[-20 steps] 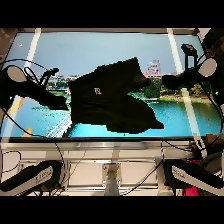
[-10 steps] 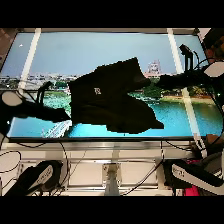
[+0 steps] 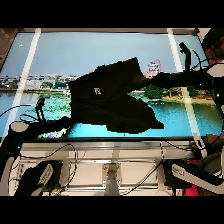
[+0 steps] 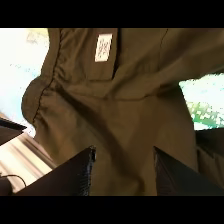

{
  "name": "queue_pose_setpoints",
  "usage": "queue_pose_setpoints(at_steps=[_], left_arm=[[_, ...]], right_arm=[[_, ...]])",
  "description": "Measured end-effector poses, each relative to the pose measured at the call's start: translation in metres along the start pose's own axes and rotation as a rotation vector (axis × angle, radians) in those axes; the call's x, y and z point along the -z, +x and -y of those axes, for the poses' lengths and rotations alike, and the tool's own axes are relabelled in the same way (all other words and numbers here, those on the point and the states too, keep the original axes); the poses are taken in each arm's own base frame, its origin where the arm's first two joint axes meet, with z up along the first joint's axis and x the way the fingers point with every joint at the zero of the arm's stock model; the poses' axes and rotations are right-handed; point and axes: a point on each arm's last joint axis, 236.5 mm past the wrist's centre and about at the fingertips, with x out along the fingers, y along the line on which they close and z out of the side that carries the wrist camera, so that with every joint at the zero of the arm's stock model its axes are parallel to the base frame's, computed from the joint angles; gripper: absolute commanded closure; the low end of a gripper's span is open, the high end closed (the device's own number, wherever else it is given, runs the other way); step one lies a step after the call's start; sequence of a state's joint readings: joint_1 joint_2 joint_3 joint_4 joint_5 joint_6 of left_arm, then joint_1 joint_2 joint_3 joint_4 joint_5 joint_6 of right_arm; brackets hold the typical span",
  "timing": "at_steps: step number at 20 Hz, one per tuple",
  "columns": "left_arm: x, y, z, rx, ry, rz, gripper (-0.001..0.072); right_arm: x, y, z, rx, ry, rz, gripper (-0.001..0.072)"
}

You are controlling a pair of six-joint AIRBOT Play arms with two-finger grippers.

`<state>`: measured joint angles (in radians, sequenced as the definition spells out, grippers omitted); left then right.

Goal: Fold the clothes and pants, and hang the long-sleeved shirts on hangers.

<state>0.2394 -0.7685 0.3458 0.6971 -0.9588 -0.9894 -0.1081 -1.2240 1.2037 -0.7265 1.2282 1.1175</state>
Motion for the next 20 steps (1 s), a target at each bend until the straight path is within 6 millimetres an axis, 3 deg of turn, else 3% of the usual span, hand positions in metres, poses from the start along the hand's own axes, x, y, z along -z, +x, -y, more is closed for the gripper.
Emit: queue_pose_setpoints(at_steps=[6, 11, 14, 15, 16, 17, 18, 20], left_arm=[[-0.016, 0.002, -0.011, -0.04, 0.19, 0.078, 0.0232], [0.002, 0.016, -0.012, 0.005, 0.3, -0.006, 0.0235], [0.002, 0.025, -0.005, 0.073, 0.335, -0.006, 0.0237], [0.002, 0.029, -0.003, 0.093, 0.336, -0.005, 0.0364], [0.004, 0.032, -0.002, 0.11, 0.333, -0.011, 0.0605], [0.007, 0.035, -0.001, 0.132, 0.328, -0.022, 0.0698], [0.011, 0.037, 0.002, 0.16, 0.324, -0.037, 0.0699], [0.018, 0.038, 0.011, 0.21, 0.321, -0.059, 0.0701]], right_arm=[[-0.004, 0.0, 0.011, 0.046, -0.018, 0.018, 0.0289], [-0.004, -0.001, 0.014, 0.056, -0.022, 0.019, 0.0289], [-0.004, -0.001, 0.014, 0.057, -0.023, 0.016, 0.0289], [-0.003, -0.001, 0.014, 0.056, -0.023, 0.013, 0.0289], [-0.003, -0.001, 0.014, 0.056, -0.023, 0.013, 0.029], [-0.003, -0.001, 0.014, 0.056, -0.022, 0.012, 0.0291], [-0.002, -0.001, 0.014, 0.059, -0.024, 0.01, 0.0313], [-0.001, -0.001, 0.018, 0.073, -0.03, 0.003, 0.0577]])
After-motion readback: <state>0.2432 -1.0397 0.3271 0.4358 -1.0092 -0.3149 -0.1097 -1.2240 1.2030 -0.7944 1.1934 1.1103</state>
